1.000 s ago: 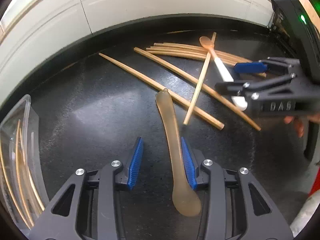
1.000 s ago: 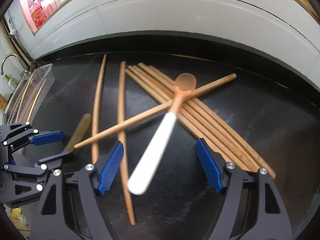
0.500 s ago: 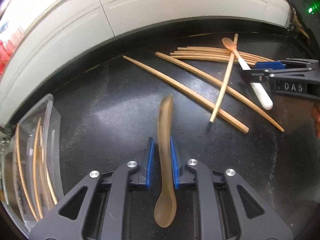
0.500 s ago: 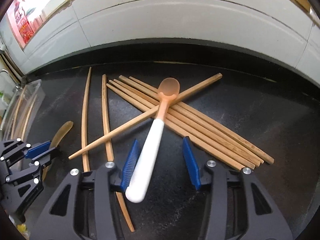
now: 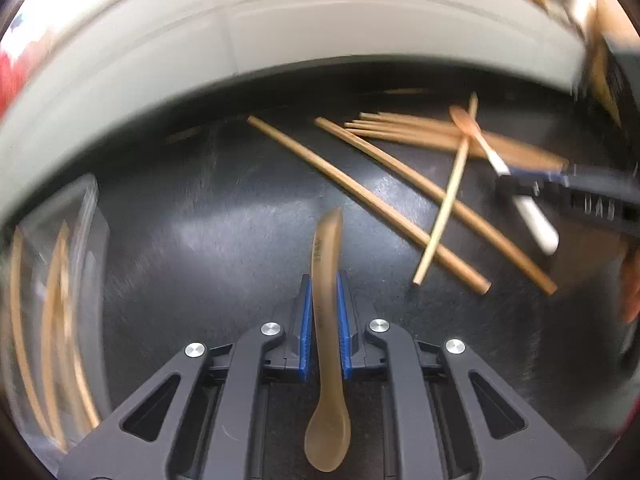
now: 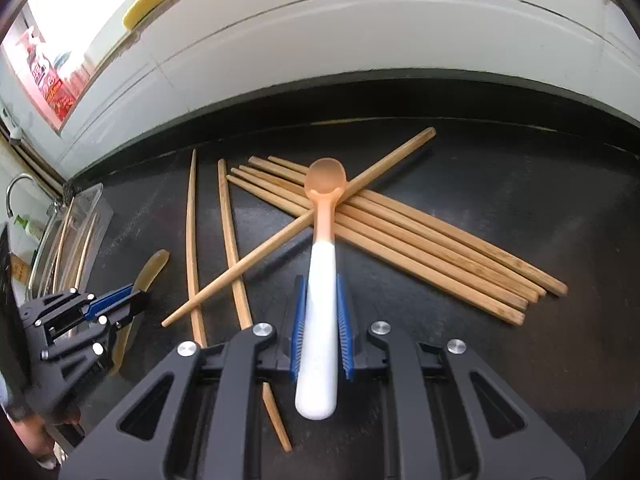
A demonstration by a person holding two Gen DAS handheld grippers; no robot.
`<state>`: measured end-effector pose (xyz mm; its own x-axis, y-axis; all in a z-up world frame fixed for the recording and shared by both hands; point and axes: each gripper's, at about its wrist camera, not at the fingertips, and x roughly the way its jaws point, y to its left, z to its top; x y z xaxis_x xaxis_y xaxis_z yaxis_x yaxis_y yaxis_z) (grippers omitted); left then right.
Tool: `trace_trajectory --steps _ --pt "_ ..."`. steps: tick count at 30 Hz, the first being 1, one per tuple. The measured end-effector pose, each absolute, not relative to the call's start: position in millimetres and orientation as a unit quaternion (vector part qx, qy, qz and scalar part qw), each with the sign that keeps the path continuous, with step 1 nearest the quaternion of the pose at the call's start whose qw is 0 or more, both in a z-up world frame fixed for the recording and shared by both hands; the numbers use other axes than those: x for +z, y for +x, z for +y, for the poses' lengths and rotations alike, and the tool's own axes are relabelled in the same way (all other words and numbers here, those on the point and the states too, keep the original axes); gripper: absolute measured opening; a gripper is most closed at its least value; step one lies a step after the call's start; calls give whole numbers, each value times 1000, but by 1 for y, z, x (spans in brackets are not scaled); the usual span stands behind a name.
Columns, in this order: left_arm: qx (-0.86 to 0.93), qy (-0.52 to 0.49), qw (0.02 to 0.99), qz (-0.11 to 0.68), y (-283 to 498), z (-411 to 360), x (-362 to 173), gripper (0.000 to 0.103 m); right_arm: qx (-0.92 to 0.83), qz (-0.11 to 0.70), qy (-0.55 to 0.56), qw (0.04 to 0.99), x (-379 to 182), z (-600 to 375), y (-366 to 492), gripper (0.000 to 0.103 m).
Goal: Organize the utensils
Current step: 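Grasp the translucent brown spoon with the left tool while the right tool grasps the white-handled spoon, then carry both spoons over the clear container while both tools open to release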
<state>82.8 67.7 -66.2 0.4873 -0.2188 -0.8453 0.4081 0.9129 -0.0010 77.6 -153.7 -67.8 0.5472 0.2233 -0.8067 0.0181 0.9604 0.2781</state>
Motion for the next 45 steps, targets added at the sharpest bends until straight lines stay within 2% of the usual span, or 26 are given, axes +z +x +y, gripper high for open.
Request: trace_trajectory --steps 9,17,30,37,45 --pt "-197 -26 871 450 83 108 -11 11 62 438 170 881 -32 -158 52 16" --pt "-186 -57 881 431 67 146 36 11 110 420 212 876 -5 -130 34 16" --pt "-100 -95 881 453 65 320 37 11 194 419 211 862 28 12 47 16" --pt "-127 -86 865 478 88 351 18 11 220 447 206 842 19 109 56 16" --pt "-172 -57 855 485 109 368 17 11 191 453 214 844 13 147 67 16"
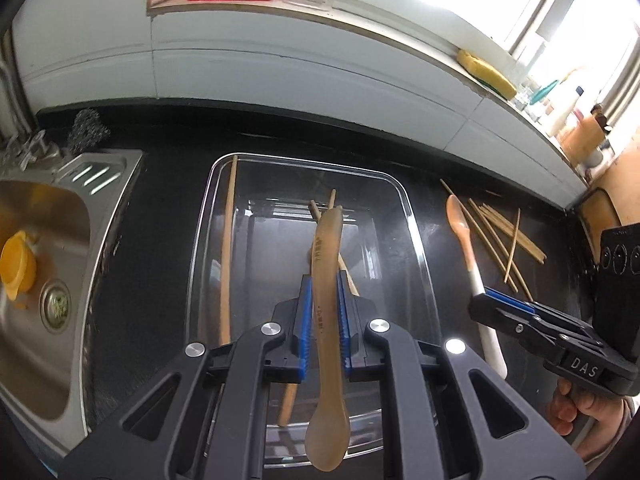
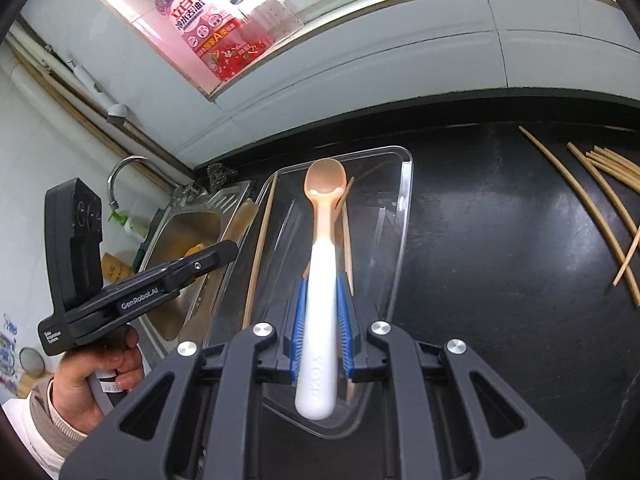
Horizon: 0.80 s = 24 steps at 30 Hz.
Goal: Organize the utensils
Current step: 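Carry both spoons over the clear container while both tools open to release, then move both open tools back over the chopstick pile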
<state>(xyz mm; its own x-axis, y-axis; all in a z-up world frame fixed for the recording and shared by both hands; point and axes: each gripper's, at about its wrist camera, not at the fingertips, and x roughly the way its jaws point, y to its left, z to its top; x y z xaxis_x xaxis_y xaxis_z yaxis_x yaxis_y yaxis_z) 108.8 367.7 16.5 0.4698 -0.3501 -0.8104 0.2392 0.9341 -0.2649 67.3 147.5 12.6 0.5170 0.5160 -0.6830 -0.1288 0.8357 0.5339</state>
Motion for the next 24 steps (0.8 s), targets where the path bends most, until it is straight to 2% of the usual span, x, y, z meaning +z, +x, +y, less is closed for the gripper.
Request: trace_trajectory --steps 12,15,16,17,18,19,24 --pt "-200 -49 843 497 118 385 6 11 169 469 207 842 6 180 71 16" --pt "-175 -44 856 485 117 391 10 13 136 486 136 852 7 194 74 17" --pt "-157 -45 860 483 120 395 13 36 129 487 105 858 7 200 75 42" --pt "-148 -51 862 483 122 398 16 89 121 483 88 862 8 203 74 93" --pt "-138 -62 866 477 123 403 21 95 114 466 77 874 10 202 70 95" --pt "-130 -72 871 468 125 408 29 97 113 453 68 881 13 202 66 96" --pt "-122 -67 891 433 132 408 60 97 86 433 4 897 20 193 56 96"
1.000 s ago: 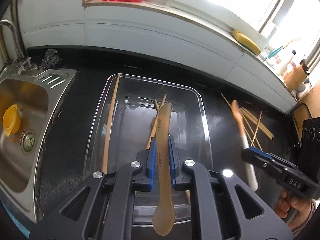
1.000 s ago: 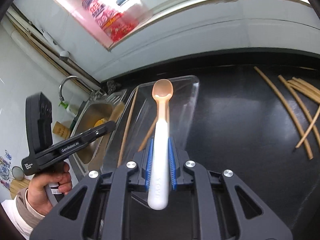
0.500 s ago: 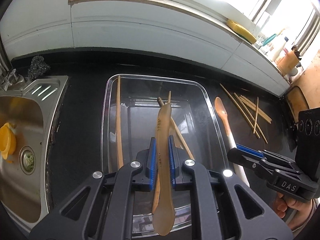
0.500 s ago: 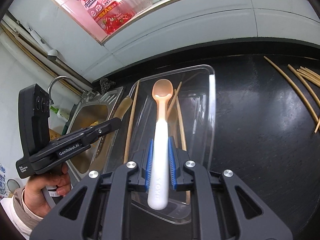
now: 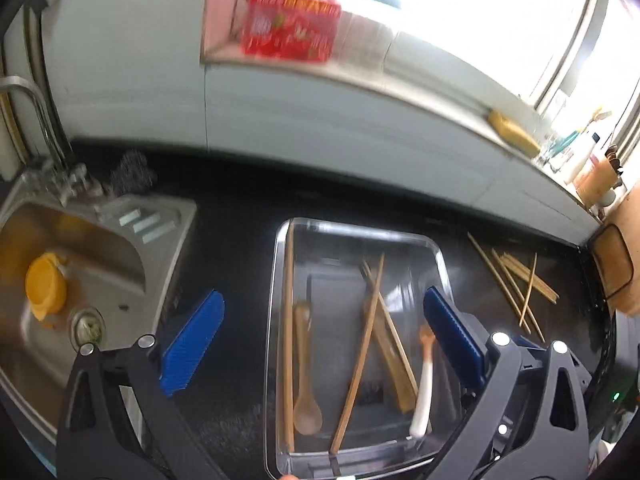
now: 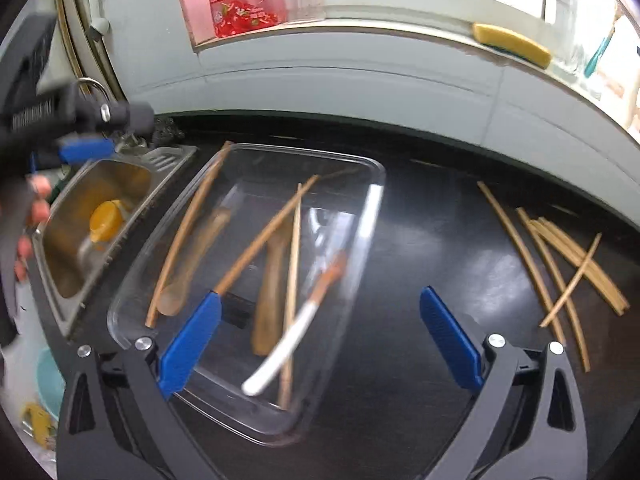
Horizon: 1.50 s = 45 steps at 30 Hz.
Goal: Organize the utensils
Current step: 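Move both open tools back over the chopstick pile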
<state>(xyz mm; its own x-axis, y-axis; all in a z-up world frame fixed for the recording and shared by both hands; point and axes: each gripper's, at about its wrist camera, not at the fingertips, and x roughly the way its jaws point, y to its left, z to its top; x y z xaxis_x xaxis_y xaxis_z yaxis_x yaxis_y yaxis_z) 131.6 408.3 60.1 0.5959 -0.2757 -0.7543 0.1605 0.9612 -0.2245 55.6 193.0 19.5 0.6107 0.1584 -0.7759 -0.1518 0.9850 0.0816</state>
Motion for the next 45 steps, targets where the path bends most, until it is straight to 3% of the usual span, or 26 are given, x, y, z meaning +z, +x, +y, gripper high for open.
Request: trace_trajectory --steps 12,23,35,45 --pt "-164 -41 880 444 131 316 65 97 48 414 39 908 19 114 26 96" --pt "-172 -18 832 527 147 159 13 97 -62 445 161 879 -16 -60 -17 96" --pt "-94 31 832 545 163 54 -39 97 -91 430 91 894 -17 -198 -3 96" --pt "-18 48 820 570 169 26 -80 98 -33 430 -3 902 -37 -219 59 96"
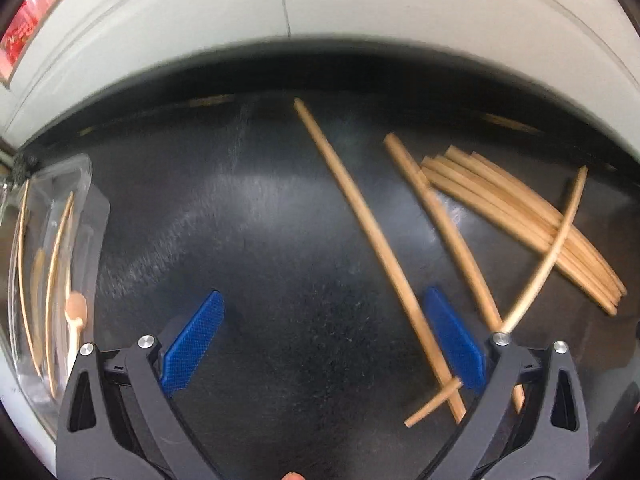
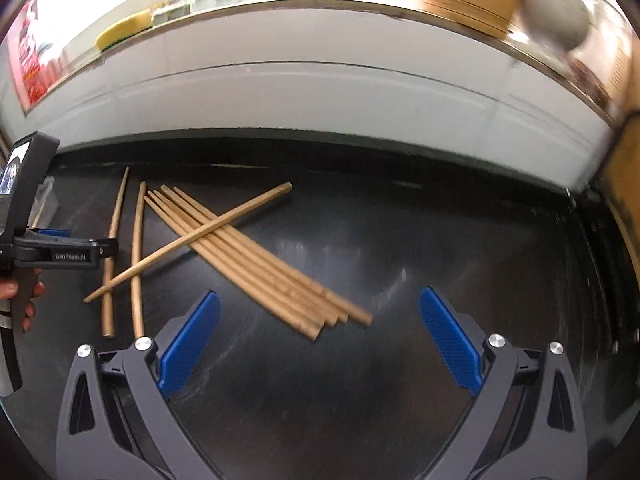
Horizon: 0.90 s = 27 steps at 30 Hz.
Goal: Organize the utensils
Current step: 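Move both open tools back over the chopstick pile, then grasp a wooden chopstick with the left tool while the right tool grasps another chopstick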
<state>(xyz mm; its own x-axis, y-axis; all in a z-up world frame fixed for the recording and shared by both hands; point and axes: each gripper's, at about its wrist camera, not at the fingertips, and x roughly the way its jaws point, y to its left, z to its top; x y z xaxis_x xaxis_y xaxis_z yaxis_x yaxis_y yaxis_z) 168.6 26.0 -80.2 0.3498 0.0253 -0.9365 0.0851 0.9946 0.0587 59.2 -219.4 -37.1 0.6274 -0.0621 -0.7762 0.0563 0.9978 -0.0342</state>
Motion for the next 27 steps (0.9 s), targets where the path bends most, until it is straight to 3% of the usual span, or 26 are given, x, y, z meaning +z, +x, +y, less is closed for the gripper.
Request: trace_trajectory --steps 16,27 --pt "8 10 808 589 170 56 -75 98 93 431 -171 881 -72 -237 141 96" --pt "15 3 806 591 173 45 -86 98 148 424 -192 873 -77 -221 145 96"
